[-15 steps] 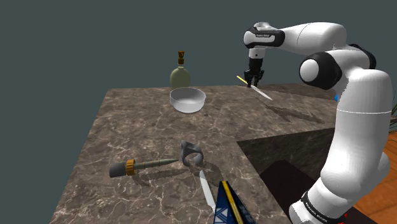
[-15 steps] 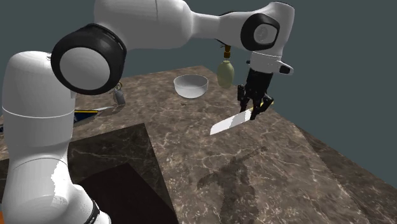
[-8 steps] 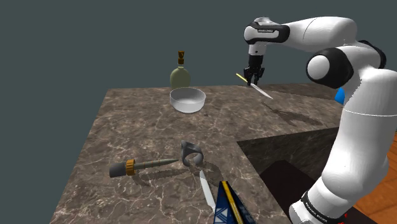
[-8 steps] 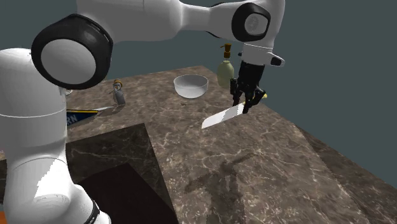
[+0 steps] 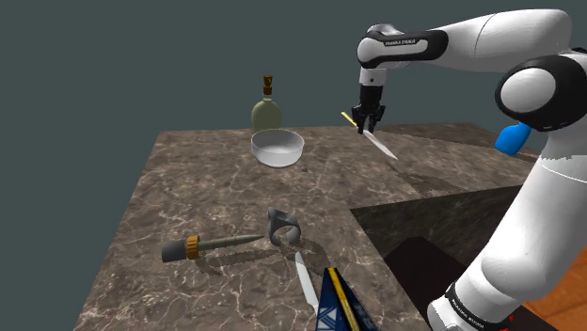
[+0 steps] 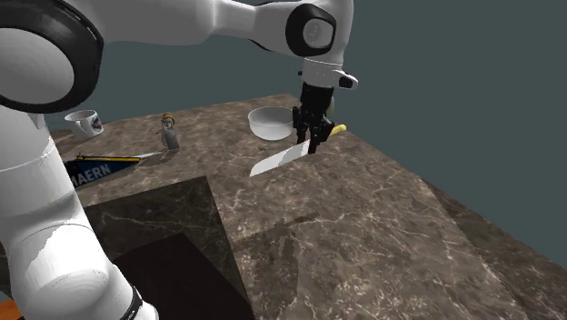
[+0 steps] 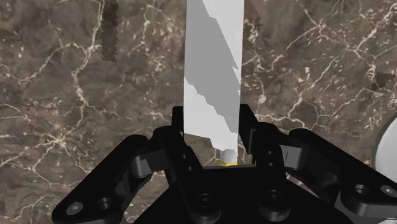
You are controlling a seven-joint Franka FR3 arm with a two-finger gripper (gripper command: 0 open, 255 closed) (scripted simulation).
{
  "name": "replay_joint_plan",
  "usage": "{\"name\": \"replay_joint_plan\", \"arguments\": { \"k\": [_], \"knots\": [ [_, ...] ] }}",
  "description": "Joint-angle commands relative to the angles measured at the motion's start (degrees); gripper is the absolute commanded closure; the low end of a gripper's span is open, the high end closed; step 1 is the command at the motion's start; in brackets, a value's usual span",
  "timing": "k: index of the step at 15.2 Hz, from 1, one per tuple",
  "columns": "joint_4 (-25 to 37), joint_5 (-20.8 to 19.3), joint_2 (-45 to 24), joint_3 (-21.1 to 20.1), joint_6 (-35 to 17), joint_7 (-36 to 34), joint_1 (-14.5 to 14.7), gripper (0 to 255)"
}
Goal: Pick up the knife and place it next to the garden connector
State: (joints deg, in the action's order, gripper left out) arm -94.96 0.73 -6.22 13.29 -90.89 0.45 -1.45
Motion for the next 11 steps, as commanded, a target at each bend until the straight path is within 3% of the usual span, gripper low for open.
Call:
{"name": "replay_joint_plan", "arguments": {
  "k": [1,11],
  "knots": [
    [-4.0,-0.4,3.1,-1.1,-1.0,-2.6,1.5,255],
    [-17.0,0.5,14.2,-7.8,-3.1,-15.6,7.7,255]
  ]
}}
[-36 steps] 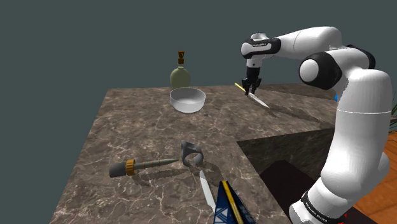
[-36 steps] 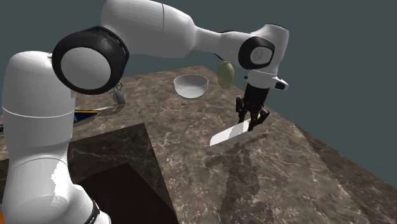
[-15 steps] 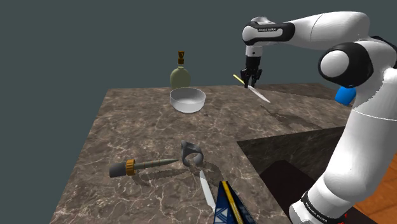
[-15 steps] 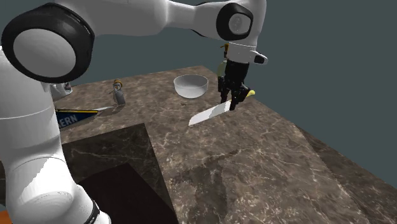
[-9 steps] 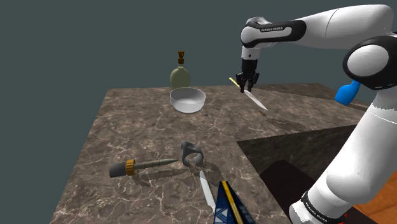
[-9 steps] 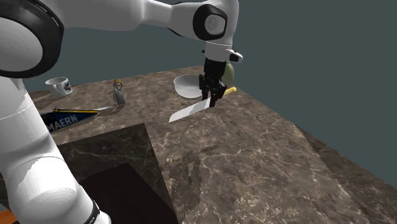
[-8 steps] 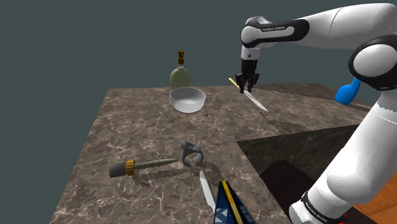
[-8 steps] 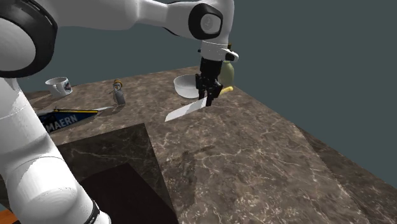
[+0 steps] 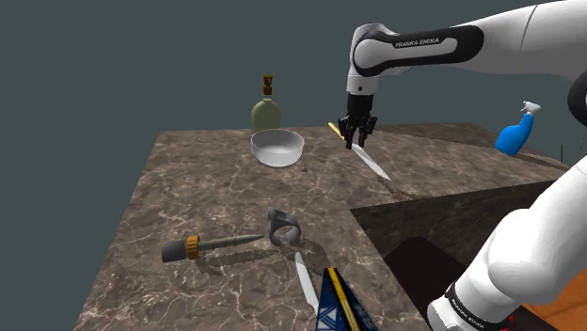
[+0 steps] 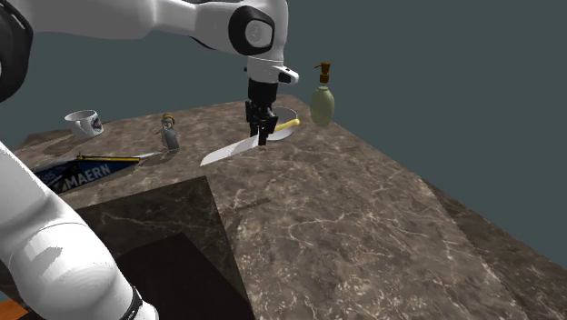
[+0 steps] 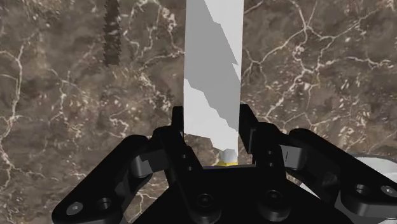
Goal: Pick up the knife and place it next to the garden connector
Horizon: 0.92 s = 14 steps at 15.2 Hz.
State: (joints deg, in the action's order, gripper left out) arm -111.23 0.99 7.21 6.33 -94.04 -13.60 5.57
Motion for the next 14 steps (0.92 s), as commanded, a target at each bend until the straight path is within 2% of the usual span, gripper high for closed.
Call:
{"name": "replay_joint_plan", "arguments": {
  "k": [1,7,14],
  "knots": [
    [-1.6,0.6,1.6,-1.6,-0.1,-2.9,1.3,255],
    [-5.7,2.7,5.3,-6.4,-0.8,-10.8,4.8,255],
    [-7.5,5.8,7.1,-12.4,-1.7,-20.1,9.1,255]
  ]
}}
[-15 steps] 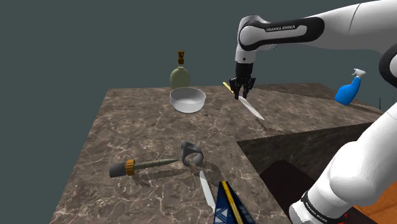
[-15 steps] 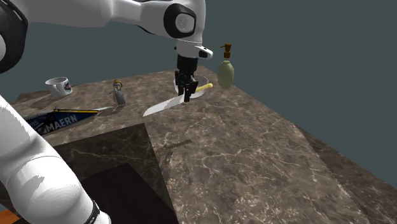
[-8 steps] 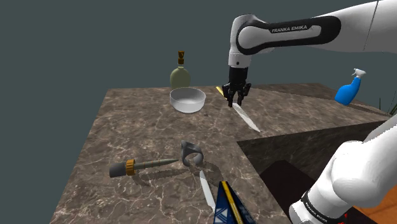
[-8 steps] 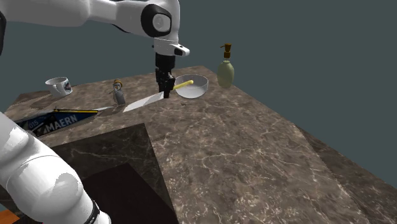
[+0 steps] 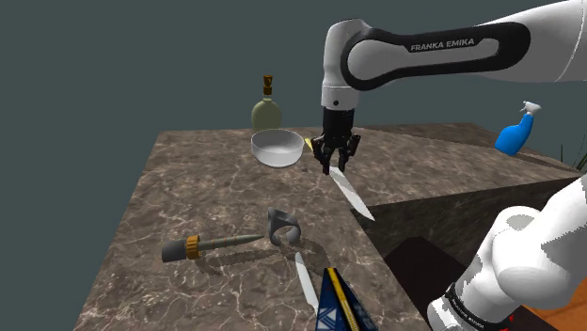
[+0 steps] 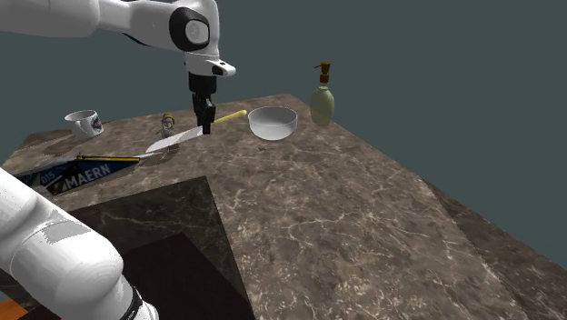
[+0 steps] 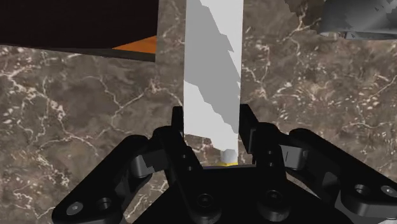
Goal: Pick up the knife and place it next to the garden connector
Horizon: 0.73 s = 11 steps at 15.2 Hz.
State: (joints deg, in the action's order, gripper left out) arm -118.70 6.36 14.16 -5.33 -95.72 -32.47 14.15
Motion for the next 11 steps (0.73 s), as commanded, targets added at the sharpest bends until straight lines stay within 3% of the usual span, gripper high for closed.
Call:
{"name": "replay_joint_plan", "arguments": {
  "k": [1,11],
  "knots": [
    [-0.1,0.8,0.2,-1.6,-0.2,-2.6,1.1,255],
    [3.3,4.1,-3.0,-10.4,-1.9,-16.4,7.0,255]
  ]
}}
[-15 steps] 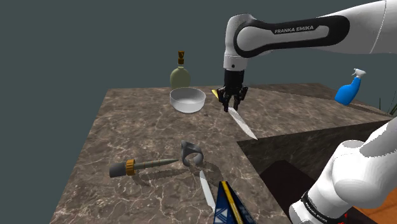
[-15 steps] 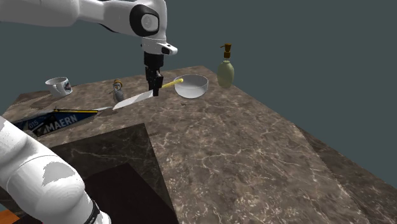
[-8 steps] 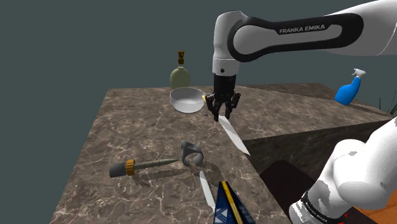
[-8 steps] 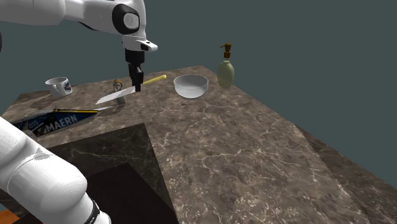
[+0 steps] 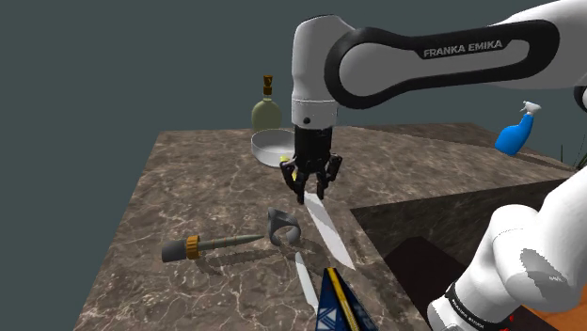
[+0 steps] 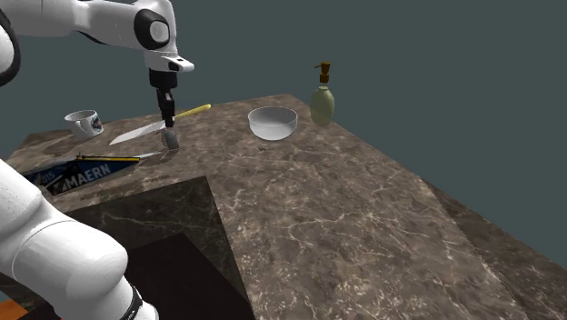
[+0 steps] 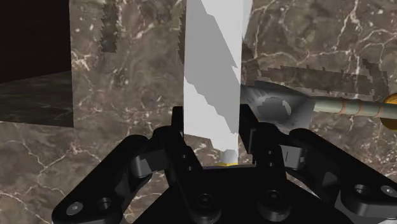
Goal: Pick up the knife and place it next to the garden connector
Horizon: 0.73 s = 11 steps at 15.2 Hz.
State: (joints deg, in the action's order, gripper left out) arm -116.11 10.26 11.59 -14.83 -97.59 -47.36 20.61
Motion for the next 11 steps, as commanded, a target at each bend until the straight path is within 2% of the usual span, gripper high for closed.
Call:
{"name": "replay_joint_plan", "arguments": {
  "k": [1,11],
  "knots": [
    [1.4,0.4,-1.1,-1.7,-0.2,-2.9,1.2,255],
    [11.8,-0.9,-11.2,-10.0,-1.6,-17.9,7.2,255]
  ]
}}
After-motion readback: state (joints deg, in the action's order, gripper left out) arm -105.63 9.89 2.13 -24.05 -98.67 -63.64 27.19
